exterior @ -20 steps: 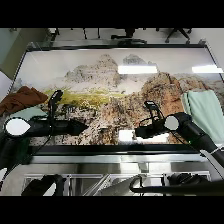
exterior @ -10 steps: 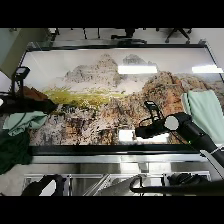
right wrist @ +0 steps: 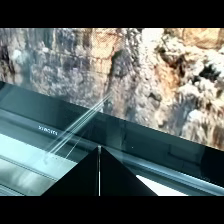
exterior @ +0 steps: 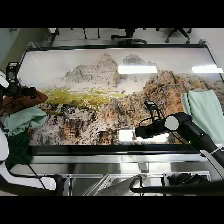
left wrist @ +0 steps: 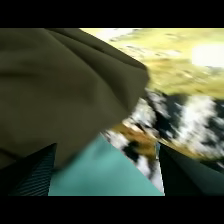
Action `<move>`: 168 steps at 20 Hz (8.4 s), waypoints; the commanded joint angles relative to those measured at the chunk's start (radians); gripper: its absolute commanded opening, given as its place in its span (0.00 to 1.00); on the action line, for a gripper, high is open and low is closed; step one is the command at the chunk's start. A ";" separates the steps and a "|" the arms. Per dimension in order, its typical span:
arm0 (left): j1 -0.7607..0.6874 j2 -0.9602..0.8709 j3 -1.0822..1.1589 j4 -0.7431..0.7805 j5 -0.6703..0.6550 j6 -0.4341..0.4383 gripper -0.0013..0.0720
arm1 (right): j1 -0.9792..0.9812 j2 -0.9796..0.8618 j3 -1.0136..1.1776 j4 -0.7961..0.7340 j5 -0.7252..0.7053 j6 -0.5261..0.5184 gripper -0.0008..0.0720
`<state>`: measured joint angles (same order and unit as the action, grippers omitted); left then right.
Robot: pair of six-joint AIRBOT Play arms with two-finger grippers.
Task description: Fold the shirts.
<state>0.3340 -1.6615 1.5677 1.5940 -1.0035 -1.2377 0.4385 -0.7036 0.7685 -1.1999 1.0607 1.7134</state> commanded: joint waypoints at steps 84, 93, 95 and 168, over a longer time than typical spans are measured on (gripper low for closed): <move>-0.193 0.660 0.227 -0.805 -0.358 -0.032 0.03 | -0.443 -0.059 0.878 0.487 -0.072 -0.697 0.04; -0.194 0.867 0.252 -0.303 -0.344 -0.157 0.03 | -0.443 0.135 0.882 0.022 -0.147 -0.504 0.04; -0.194 0.849 0.105 -0.314 -0.338 -0.157 0.03 | -0.443 0.064 0.862 0.011 -0.113 -0.491 0.04; 0.132 0.774 0.470 -0.879 -0.277 -0.110 0.03 | -0.493 0.226 0.957 0.007 -0.344 -0.471 0.04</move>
<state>0.4332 -0.8711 2.0056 0.6994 -1.2514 -1.3457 -0.0536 -0.4969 1.7229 -1.1648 0.7380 1.2415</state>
